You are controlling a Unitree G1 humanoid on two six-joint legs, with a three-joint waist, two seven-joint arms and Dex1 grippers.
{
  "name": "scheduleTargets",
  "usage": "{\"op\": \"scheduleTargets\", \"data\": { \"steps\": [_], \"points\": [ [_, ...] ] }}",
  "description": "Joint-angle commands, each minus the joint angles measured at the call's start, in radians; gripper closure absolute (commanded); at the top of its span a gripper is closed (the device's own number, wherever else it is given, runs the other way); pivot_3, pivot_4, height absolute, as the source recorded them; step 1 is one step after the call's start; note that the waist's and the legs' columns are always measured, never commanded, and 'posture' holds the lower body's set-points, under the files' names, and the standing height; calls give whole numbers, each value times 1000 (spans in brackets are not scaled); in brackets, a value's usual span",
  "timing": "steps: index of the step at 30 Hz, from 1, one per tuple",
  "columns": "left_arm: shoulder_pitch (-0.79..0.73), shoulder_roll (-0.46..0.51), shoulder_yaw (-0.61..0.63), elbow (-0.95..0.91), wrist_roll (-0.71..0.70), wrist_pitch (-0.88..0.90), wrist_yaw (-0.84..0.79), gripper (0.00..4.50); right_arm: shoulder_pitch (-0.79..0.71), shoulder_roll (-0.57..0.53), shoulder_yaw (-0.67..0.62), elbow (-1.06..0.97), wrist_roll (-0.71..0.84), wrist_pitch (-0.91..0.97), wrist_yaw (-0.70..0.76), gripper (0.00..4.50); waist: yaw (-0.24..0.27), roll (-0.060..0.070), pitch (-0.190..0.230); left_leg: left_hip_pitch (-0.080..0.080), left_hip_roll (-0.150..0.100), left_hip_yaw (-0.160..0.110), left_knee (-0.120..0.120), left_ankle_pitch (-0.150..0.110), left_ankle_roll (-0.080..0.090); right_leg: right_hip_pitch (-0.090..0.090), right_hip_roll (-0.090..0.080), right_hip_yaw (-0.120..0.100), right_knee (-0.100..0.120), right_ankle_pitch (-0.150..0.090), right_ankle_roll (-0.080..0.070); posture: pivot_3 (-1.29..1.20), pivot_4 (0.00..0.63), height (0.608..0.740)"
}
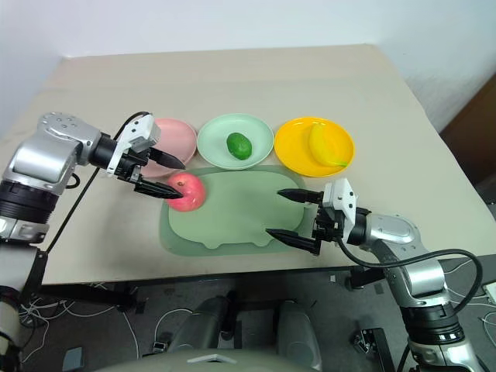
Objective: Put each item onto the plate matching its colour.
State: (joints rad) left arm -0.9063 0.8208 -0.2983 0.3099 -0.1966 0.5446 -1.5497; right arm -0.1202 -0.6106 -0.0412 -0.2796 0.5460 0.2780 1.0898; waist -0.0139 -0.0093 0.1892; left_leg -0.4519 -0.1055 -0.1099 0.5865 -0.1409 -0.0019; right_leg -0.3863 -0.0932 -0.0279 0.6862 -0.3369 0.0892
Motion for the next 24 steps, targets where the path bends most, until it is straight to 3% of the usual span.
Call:
{"op": "scheduleTargets", "data": {
  "steps": [1, 16, 22, 24],
  "points": [
    [-13, -6, -8, 16, 30, -32, -1, 0, 12, 12, -12, -32, 6, -15, -24, 35, 0, 0, 0, 0, 0, 0, 1, 0, 0, 0, 0, 0, 0, 0, 0, 0, 150, 737],
    [45, -90, -17, 105, 86, -95, 76, 0, 62, 36, 0, -81, 19, 5, -101, 35, 2, 0, 0, 1, 0, -1, 5, 0, 1, 1, 0, -1, 0, 0, 0, 0, 150, 737],
    [79, -103, -8, 109, 92, -103, 99, 0, 52, 36, 1, -71, 21, 10, -110, 35, 1, 1, -1, 9, 0, -1, 5, -1, 1, 12, 0, -1, -2, -2, -3, 0, 150, 737],
    [89, -104, -5, 101, 92, -96, 103, 538, 50, 36, 1, -70, 22, 12, -112, 0, 1, 1, -1, 9, 0, -2, 5, -2, 1, 12, -1, -1, -3, -2, -3, 0, 150, 737]
  ]
}}
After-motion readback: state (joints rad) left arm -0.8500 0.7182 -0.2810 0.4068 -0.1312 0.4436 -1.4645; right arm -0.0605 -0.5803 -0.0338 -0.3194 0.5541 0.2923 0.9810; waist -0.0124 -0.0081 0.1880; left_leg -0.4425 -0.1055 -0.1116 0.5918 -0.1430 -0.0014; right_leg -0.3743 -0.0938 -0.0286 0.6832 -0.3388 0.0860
